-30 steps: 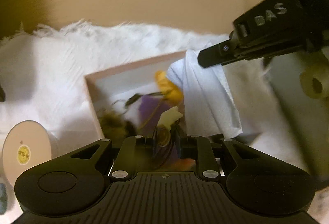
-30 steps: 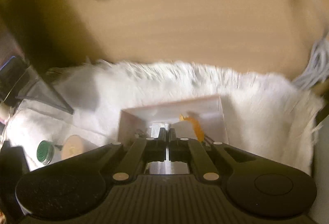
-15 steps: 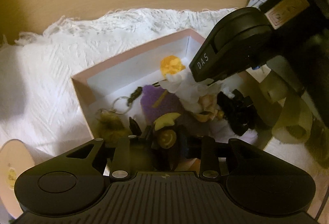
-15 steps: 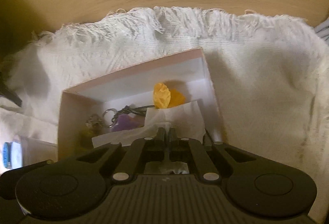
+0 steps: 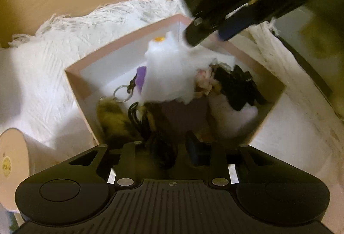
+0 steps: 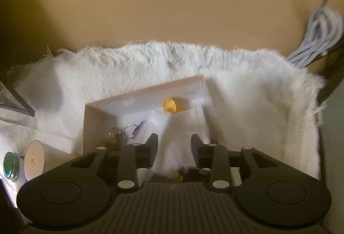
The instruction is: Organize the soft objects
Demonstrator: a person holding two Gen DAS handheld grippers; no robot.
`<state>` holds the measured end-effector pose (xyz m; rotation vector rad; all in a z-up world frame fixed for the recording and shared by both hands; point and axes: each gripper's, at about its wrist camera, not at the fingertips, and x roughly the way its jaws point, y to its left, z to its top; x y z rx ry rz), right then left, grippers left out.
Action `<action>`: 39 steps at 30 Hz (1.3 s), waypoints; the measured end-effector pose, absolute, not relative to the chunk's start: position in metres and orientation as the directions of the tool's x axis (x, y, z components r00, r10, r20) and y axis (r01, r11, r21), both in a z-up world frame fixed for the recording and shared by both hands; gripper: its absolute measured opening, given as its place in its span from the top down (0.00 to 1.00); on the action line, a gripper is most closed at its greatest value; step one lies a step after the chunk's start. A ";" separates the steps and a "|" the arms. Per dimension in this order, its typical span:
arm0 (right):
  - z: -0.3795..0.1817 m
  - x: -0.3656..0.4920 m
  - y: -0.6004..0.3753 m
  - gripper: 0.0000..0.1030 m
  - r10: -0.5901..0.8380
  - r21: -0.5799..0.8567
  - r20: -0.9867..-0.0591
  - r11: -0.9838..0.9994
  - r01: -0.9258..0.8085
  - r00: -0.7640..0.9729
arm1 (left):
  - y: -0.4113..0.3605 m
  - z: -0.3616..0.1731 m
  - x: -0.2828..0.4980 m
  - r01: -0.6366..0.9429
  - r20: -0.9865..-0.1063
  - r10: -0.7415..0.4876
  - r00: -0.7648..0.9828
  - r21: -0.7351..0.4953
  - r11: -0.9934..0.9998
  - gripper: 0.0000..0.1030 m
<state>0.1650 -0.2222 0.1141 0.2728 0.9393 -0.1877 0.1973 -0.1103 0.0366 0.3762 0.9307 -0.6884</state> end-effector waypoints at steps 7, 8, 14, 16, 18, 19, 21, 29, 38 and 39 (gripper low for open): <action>0.139 0.127 -0.239 0.53 -0.076 0.147 -0.734 0.952 0.268 0.674 | -0.091 0.051 0.190 0.605 -0.764 -0.454 0.458 -0.106 0.789 0.60; 0.139 0.123 -0.242 0.51 -0.076 0.153 -0.717 0.953 0.262 0.693 | -0.084 0.058 0.181 0.589 -0.726 -0.468 0.504 -0.107 0.801 0.60; 0.117 0.083 -0.238 0.46 -0.014 0.158 -0.666 0.974 0.160 0.746 | -0.037 0.081 0.101 0.404 -0.541 -0.414 0.732 -0.144 0.903 0.60; 0.105 0.064 -0.226 0.42 0.028 0.131 -0.649 0.989 0.075 0.760 | -0.025 0.072 0.069 0.325 -0.539 -0.347 0.767 -0.139 0.936 0.60; 0.092 0.048 -0.212 0.40 0.081 0.104 -0.633 0.994 -0.019 0.770 | -0.015 0.060 0.038 0.243 -0.555 -0.278 0.784 -0.137 0.960 0.60; 0.083 0.041 -0.203 0.39 0.108 0.089 -0.628 0.994 -0.067 0.771 | -0.012 0.054 0.024 0.198 -0.566 -0.235 0.791 -0.127 0.972 0.60; 0.063 0.030 -0.187 0.36 0.163 0.075 -0.628 0.986 -0.150 0.760 | -0.005 0.038 0.001 0.099 -0.589 -0.151 0.794 -0.119 0.988 0.60; -0.001 0.024 -0.153 0.32 0.234 0.054 -0.714 0.958 -0.281 0.661 | -0.012 0.009 -0.027 -0.062 -0.648 -0.027 0.762 -0.115 0.991 0.59; -0.014 0.027 -0.165 0.00 0.179 0.002 -0.701 0.968 -0.249 0.690 | -0.029 -0.002 -0.025 -0.106 -0.611 0.060 0.789 -0.039 0.994 0.59; -0.014 0.027 -0.166 0.00 0.188 0.002 -0.696 0.966 -0.260 0.693 | -0.032 -0.003 -0.026 -0.104 -0.604 0.068 0.794 -0.025 0.994 0.59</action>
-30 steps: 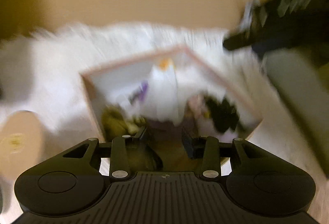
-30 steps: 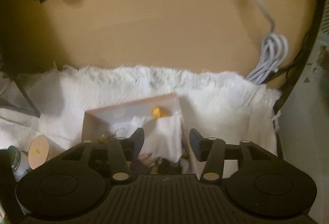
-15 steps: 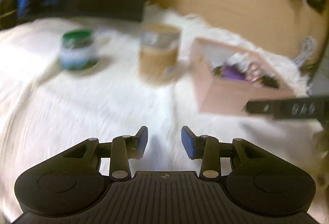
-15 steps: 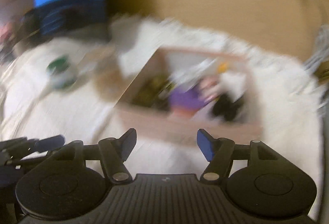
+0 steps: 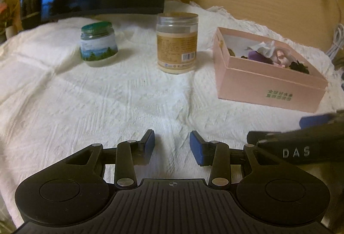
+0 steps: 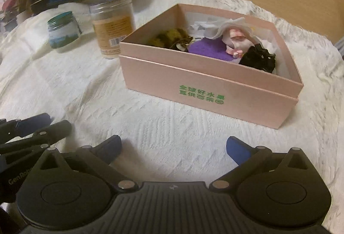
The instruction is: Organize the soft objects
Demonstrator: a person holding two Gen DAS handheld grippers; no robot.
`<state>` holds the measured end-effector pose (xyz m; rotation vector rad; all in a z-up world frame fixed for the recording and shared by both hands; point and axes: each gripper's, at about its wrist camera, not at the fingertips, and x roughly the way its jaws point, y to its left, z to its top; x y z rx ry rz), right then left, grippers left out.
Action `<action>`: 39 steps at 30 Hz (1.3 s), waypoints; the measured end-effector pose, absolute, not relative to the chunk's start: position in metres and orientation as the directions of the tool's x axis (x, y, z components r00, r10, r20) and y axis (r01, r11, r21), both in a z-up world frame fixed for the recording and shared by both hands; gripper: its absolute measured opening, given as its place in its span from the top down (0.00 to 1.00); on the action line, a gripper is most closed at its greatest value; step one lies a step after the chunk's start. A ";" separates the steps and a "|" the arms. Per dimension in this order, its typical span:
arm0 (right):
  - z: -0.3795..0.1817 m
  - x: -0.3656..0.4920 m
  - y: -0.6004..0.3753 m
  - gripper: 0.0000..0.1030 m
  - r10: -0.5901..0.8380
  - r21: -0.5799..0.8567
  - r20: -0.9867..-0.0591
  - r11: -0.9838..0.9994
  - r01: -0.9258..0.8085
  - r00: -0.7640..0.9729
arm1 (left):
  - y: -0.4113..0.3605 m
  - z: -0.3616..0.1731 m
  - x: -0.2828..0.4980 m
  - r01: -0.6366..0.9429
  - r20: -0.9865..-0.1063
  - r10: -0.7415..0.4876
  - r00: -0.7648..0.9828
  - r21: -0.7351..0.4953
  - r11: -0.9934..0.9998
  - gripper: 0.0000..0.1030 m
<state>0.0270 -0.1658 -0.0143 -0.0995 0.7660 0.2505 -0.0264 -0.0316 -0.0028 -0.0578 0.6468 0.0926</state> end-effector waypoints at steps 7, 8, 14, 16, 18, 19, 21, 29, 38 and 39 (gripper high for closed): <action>-0.025 0.015 -0.175 0.00 0.253 0.006 -0.604 0.950 -0.312 0.756 | -0.031 -0.002 -0.030 -0.114 -0.602 0.072 0.795 -0.032 0.993 0.59; -0.024 0.016 -0.175 0.00 0.253 0.007 -0.604 0.950 -0.312 0.756 | -0.032 -0.002 -0.031 -0.117 -0.602 0.078 0.795 -0.025 0.993 0.59; -0.024 0.017 -0.175 0.00 0.254 0.009 -0.604 0.950 -0.312 0.755 | -0.037 -0.002 -0.034 -0.134 -0.600 0.106 0.793 -0.002 0.991 0.61; -0.024 0.017 -0.176 0.00 0.254 0.009 -0.604 0.950 -0.312 0.755 | -0.037 -0.002 -0.034 -0.134 -0.600 0.106 0.793 -0.002 0.991 0.61; -0.024 0.017 -0.176 0.00 0.254 0.009 -0.604 0.950 -0.312 0.755 | -0.037 -0.002 -0.034 -0.135 -0.600 0.107 0.793 -0.002 0.991 0.61; -0.024 0.017 -0.176 0.00 0.254 0.009 -0.604 0.950 -0.312 0.755 | -0.037 -0.002 -0.034 -0.135 -0.600 0.107 0.793 0.000 0.991 0.61; -0.024 0.017 -0.176 0.00 0.254 0.009 -0.604 0.950 -0.312 0.755 | -0.036 -0.002 -0.034 -0.133 -0.599 0.107 0.793 0.002 0.991 0.61; -0.024 0.017 -0.176 0.00 0.254 0.009 -0.604 0.950 -0.312 0.755 | -0.037 -0.002 -0.034 -0.133 -0.599 0.108 0.794 0.004 0.991 0.61; -0.024 0.017 -0.176 0.00 0.254 0.008 -0.604 0.950 -0.312 0.755 | -0.036 -0.002 -0.034 -0.131 -0.598 0.107 0.794 0.003 0.991 0.61; -0.024 0.017 -0.176 0.00 0.254 0.008 -0.604 0.950 -0.312 0.755 | -0.036 -0.002 -0.034 -0.131 -0.598 0.107 0.794 0.003 0.991 0.61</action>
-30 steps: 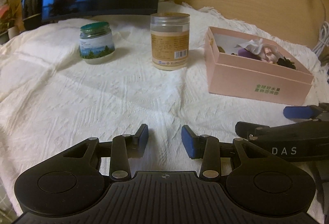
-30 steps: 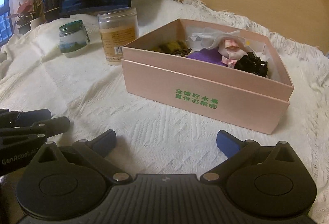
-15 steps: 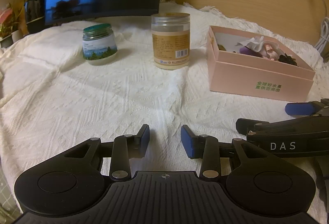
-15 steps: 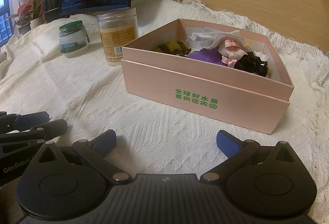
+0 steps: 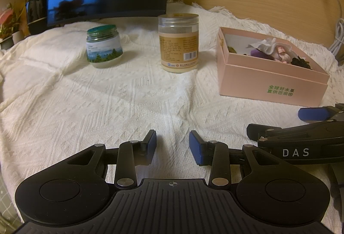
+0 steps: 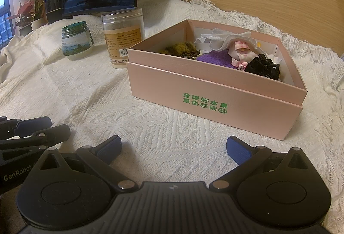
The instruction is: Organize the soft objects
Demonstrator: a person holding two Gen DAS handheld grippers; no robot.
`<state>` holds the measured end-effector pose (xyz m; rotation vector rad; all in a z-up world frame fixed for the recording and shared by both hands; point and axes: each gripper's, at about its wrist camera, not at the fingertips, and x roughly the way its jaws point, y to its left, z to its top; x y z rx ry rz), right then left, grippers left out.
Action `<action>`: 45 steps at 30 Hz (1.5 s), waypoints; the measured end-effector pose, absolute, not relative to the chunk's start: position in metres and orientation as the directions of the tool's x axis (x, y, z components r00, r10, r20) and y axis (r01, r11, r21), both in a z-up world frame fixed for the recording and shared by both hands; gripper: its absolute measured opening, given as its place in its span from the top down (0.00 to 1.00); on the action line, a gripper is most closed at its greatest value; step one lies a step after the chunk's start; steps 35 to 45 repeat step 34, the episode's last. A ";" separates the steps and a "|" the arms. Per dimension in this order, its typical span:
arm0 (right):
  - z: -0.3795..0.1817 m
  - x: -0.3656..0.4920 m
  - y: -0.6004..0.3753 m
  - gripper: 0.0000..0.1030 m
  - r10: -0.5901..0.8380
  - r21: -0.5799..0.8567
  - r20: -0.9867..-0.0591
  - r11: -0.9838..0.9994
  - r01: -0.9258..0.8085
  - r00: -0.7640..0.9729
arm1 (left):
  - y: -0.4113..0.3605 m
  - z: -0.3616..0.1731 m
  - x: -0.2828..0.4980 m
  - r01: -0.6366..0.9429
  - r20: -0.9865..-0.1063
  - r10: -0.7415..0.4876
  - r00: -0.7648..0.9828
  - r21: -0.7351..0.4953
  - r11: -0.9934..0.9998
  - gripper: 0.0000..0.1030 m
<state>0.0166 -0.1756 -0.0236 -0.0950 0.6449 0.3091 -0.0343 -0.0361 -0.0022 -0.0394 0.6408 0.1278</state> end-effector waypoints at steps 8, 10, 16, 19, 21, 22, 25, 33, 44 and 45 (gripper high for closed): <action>-0.024 0.017 -0.176 0.00 0.253 0.007 -0.605 0.950 -0.312 0.755 | -0.036 -0.002 -0.034 -0.131 -0.598 0.106 0.794 0.002 0.991 0.61; -0.024 0.017 -0.176 0.00 0.253 0.007 -0.605 0.950 -0.312 0.755 | -0.036 -0.002 -0.034 -0.131 -0.598 0.106 0.794 0.002 0.991 0.61; -0.024 0.016 -0.176 0.00 0.253 0.007 -0.604 0.950 -0.313 0.755 | -0.036 -0.002 -0.035 -0.132 -0.598 0.107 0.794 0.003 0.991 0.61; -0.024 0.016 -0.176 0.00 0.253 0.007 -0.604 0.950 -0.313 0.755 | -0.036 -0.002 -0.035 -0.131 -0.598 0.107 0.794 0.003 0.991 0.61; -0.024 0.016 -0.175 0.00 0.253 0.007 -0.604 0.950 -0.313 0.756 | -0.036 -0.003 -0.035 -0.132 -0.598 0.110 0.794 0.006 0.991 0.61; -0.024 0.016 -0.175 0.00 0.253 0.007 -0.604 0.950 -0.313 0.756 | -0.037 -0.002 -0.035 -0.134 -0.598 0.112 0.794 0.008 0.991 0.61; -0.024 0.016 -0.175 0.00 0.253 0.007 -0.604 0.950 -0.313 0.756 | -0.037 -0.003 -0.035 -0.134 -0.597 0.113 0.794 0.010 0.991 0.61; -0.024 0.016 -0.175 0.00 0.253 0.006 -0.604 0.950 -0.313 0.755 | -0.039 -0.002 -0.034 -0.132 -0.599 0.115 0.793 0.015 0.991 0.62; -0.024 0.016 -0.175 0.00 0.253 0.006 -0.604 0.950 -0.313 0.755 | -0.040 -0.003 -0.034 -0.134 -0.599 0.116 0.792 0.015 0.991 0.62; -0.024 0.016 -0.175 0.00 0.253 0.006 -0.604 0.950 -0.313 0.755 | -0.040 -0.003 -0.034 -0.134 -0.599 0.116 0.792 0.015 0.991 0.62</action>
